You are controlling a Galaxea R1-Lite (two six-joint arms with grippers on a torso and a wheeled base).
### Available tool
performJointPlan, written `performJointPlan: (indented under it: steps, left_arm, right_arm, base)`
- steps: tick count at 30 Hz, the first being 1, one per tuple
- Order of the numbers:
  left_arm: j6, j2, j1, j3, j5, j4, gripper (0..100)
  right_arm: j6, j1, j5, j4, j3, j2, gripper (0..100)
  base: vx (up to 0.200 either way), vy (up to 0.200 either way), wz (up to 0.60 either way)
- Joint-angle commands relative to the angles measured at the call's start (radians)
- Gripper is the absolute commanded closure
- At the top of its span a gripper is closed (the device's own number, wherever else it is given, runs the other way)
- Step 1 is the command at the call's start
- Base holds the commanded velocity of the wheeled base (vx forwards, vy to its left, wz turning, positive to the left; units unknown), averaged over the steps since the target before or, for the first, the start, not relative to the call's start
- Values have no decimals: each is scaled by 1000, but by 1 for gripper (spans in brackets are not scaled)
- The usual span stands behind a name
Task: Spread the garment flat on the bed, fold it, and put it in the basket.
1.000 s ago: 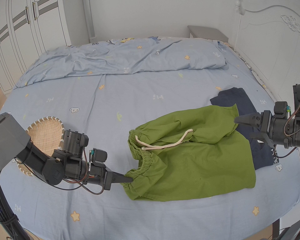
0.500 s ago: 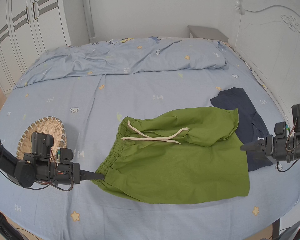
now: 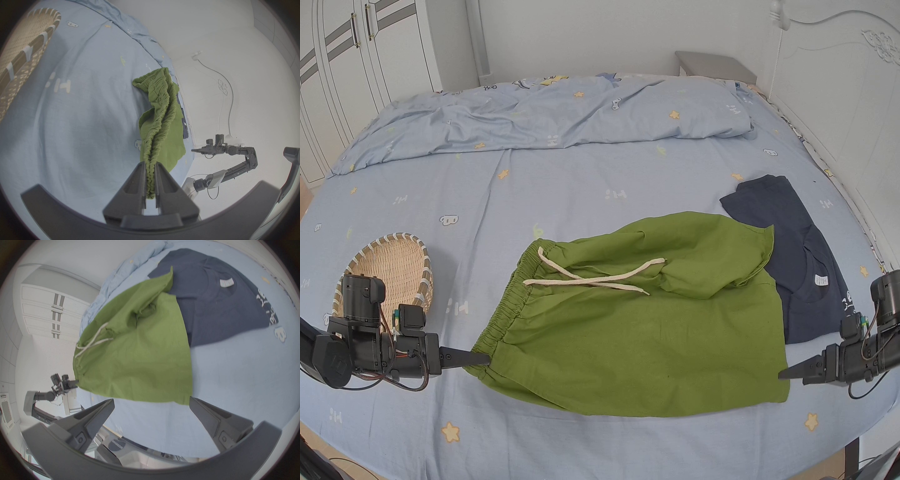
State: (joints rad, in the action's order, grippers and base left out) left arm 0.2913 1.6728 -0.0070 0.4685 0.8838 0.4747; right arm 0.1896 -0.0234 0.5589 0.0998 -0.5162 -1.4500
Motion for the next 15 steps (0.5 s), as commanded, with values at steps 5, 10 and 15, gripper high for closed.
performJointPlan:
  steps: [5, 10, 15]
  left_arm:
    - [0, -10, 64, 2, 0, 1, 100]
    - [0, -13, 73, -7, 0, 1, 100]
    - [0, -11, 71, -8, 1, 1, 100]
  right_arm:
    - [-68, -6, 27, -5, 77, -79, 0]
    - [-93, -20, 95, -9, 77, -130, 0]
    - [-93, -20, 121, -58, 79, -197, 0]
  base:
    - [0, 0, 0]
    - [0, 0, 0]
    - [0, 0, 0]
